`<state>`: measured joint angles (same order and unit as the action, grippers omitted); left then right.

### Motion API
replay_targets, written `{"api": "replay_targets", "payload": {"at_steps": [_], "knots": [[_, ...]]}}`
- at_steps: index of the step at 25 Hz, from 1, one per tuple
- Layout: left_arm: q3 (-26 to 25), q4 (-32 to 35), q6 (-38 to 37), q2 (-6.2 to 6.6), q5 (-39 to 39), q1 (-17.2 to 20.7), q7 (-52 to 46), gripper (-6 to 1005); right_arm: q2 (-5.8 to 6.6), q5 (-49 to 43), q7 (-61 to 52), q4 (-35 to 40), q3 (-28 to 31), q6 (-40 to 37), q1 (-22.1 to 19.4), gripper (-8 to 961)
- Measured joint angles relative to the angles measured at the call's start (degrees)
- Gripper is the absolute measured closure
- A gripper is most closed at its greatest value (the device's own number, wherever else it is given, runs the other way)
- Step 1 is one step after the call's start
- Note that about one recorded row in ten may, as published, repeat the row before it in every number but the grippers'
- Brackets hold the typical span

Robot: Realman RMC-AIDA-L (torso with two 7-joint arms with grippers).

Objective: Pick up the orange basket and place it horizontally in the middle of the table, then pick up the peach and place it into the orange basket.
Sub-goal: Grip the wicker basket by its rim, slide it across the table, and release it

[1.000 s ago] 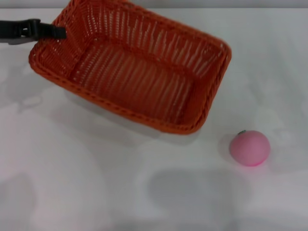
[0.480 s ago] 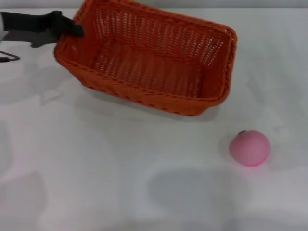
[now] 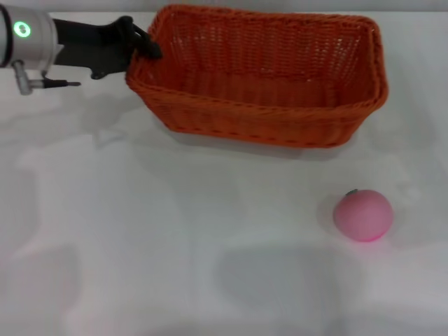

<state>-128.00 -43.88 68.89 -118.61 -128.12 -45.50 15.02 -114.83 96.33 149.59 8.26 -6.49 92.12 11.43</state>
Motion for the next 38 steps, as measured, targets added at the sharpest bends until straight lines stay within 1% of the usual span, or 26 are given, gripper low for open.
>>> {"api": "replay_targets", "payload": {"at_steps": [3, 7, 16, 25, 38], "knots": [[0.02, 2.01, -0.89, -0.19, 0.89, -0.57, -0.26, 848, 0.02, -0.12, 0.00, 0.01, -0.09, 0.81, 0.00, 184], [0.07, 2.33, -1.83, -0.28, 0.86, -0.71, -0.73, 847, 0.04, -0.16, -0.10, 0.82, -0.10, 0.99, -0.01, 184], [0.12, 3.80, -4.05, -0.30, 0.75, 0.36, -0.14, 848, 0.05, -0.18, -0.32, 1.53, -0.10, 1.05, 0.19, 183], [0.11, 5.38, -4.27, -0.17, 0.32, 0.59, 1.11, 847, 0.04, -0.18, -0.45, 1.52, -0.10, 1.07, 0.60, 182], [-0.53, 5.48, -4.25, 0.02, 1.58, 2.44, 2.97, 848, 0.04, -0.17, -0.63, 1.49, -0.10, 1.58, 0.91, 181]]}}
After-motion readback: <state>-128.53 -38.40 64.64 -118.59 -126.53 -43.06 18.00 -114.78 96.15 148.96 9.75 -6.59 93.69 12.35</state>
